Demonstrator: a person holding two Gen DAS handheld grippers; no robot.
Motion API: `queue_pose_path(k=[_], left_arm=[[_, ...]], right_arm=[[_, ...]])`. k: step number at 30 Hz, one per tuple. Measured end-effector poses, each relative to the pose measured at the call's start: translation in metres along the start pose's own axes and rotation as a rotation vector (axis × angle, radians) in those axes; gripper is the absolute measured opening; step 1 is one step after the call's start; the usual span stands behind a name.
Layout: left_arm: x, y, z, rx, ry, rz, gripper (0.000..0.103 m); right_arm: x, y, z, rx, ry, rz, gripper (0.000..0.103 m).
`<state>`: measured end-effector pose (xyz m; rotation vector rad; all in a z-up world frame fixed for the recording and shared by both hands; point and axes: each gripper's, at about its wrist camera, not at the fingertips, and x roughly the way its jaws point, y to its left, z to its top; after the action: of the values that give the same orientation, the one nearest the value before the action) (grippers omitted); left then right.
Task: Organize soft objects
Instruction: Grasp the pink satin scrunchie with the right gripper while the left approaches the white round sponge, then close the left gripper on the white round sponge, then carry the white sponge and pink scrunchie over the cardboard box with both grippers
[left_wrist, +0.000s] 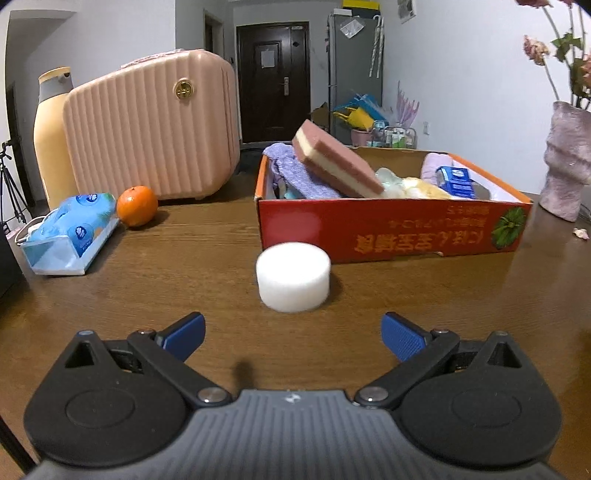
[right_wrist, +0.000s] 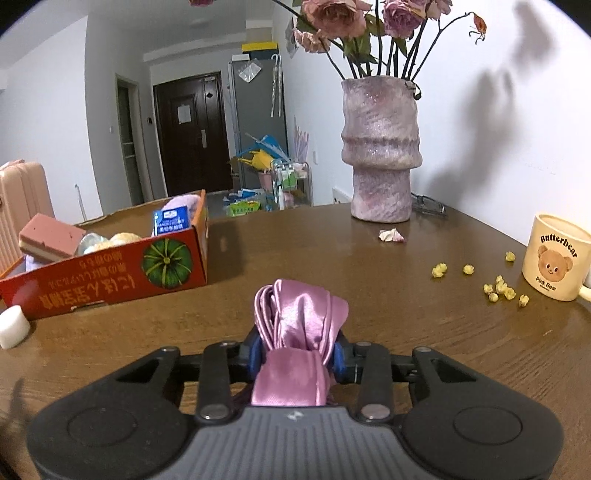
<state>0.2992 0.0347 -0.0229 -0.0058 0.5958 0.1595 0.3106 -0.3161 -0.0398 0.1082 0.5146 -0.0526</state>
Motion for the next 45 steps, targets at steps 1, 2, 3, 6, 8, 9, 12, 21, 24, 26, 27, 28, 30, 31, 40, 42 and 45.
queue_pose_path(k=[1,2,3,6,8,9,12,21,24,26,27,28,30,31,40,42,45], left_arm=[[0.004,0.001,0.002,-0.001,-0.003,0.010,0.103],[0.009,0.002,0.004,-0.002,-0.005,0.017,0.103],[0.014,0.004,0.008,-0.005,-0.002,0.021,0.103],[0.030,0.010,0.015,-0.026,0.021,0.026,0.103],[0.041,0.013,0.020,-0.039,0.033,0.040,0.103],[0.044,0.015,0.022,-0.044,0.031,0.053,0.103],[0.055,0.019,0.029,-0.058,0.018,0.076,0.103],[0.077,0.011,0.037,-0.033,0.057,0.006,0.103],[0.080,0.008,0.038,-0.024,0.059,-0.008,0.103],[0.083,0.007,0.039,-0.019,0.060,0.000,0.103],[0.084,0.008,0.040,-0.020,0.059,-0.005,0.103],[0.085,0.009,0.041,-0.024,0.059,-0.018,0.102],[0.086,0.010,0.041,-0.028,0.062,-0.047,0.086],[0.086,0.009,0.041,-0.020,0.066,-0.053,0.067],[0.077,0.006,0.040,0.000,0.028,-0.054,0.056],[0.074,0.006,0.040,-0.001,0.017,-0.052,0.055],[0.069,0.006,0.041,-0.002,-0.011,-0.035,0.056]], right_arm=[[0.000,0.001,0.000,0.002,-0.002,-0.001,0.035],[0.001,0.001,0.001,0.004,-0.004,-0.002,0.035],[0.002,0.002,0.001,0.006,-0.004,-0.002,0.035],[0.006,0.005,0.003,0.008,-0.007,-0.004,0.035],[0.009,0.008,0.003,0.007,-0.007,-0.003,0.035],[0.010,0.010,0.004,0.007,-0.008,-0.003,0.035],[0.015,0.014,0.006,0.004,-0.008,0.000,0.035],[0.028,0.026,0.011,0.003,-0.003,0.007,0.035],[0.032,0.031,0.013,-0.004,-0.004,0.011,0.035],[0.034,0.034,0.013,-0.006,-0.003,0.013,0.035],[0.034,0.034,0.013,-0.006,-0.002,0.014,0.035],[0.035,0.035,0.013,-0.007,-0.001,0.014,0.035],[0.034,0.034,0.013,-0.004,-0.002,0.015,0.035],[0.034,0.034,0.013,-0.002,-0.002,0.015,0.035],[0.031,0.033,0.012,0.003,-0.006,0.023,0.035],[0.030,0.033,0.012,0.002,-0.008,0.023,0.035],[0.030,0.033,0.012,-0.001,-0.012,0.023,0.035]])
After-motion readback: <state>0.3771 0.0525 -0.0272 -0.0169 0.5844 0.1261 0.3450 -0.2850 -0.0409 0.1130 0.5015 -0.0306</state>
